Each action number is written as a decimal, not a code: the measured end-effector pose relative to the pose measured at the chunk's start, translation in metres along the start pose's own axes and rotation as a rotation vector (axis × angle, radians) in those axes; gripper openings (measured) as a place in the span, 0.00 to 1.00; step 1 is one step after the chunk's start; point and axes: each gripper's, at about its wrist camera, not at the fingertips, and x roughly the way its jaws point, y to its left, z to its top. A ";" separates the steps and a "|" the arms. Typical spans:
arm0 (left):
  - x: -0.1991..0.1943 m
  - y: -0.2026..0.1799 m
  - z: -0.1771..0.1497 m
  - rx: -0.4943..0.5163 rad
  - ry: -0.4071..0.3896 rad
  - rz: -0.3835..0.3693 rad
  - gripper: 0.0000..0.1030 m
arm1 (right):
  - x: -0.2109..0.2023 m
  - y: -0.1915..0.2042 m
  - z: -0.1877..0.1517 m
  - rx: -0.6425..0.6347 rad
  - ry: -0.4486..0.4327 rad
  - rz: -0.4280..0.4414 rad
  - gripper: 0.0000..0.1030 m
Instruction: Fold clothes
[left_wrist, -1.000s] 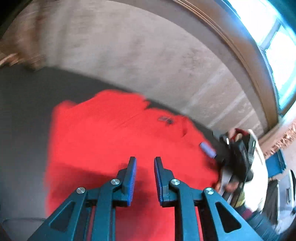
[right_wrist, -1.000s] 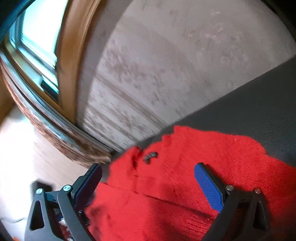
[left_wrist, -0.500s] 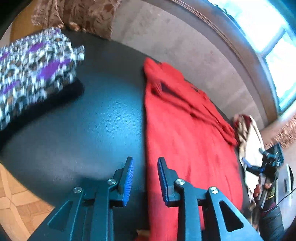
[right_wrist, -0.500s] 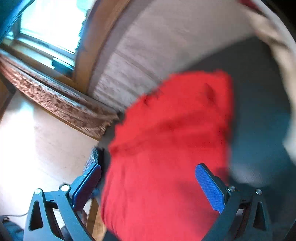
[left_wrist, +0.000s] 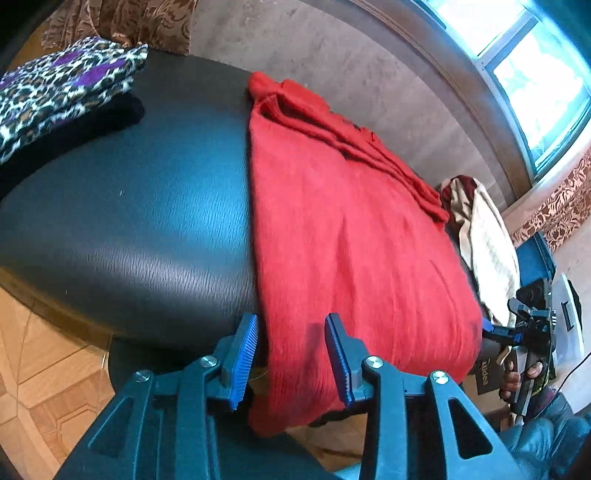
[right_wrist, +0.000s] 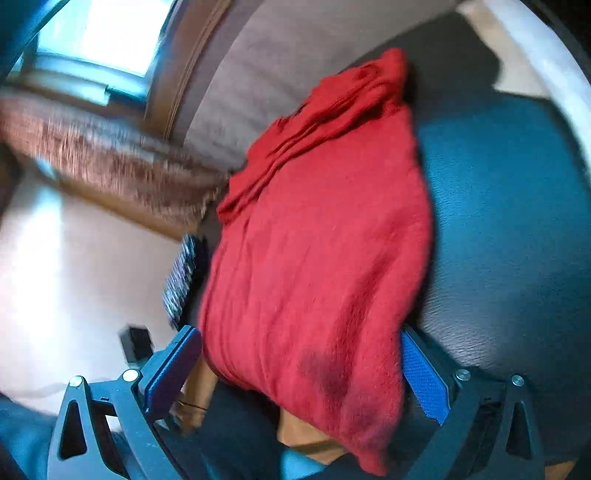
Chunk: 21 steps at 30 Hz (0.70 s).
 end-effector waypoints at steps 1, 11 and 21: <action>0.000 0.000 -0.002 0.002 0.001 0.002 0.36 | 0.002 0.004 -0.002 -0.029 0.002 -0.011 1.00; 0.014 -0.010 -0.015 0.018 0.098 -0.036 0.42 | -0.006 -0.002 -0.027 0.010 0.022 -0.019 0.65; 0.031 -0.031 -0.023 0.083 0.212 -0.100 0.10 | -0.008 -0.015 -0.038 0.032 0.049 -0.043 0.22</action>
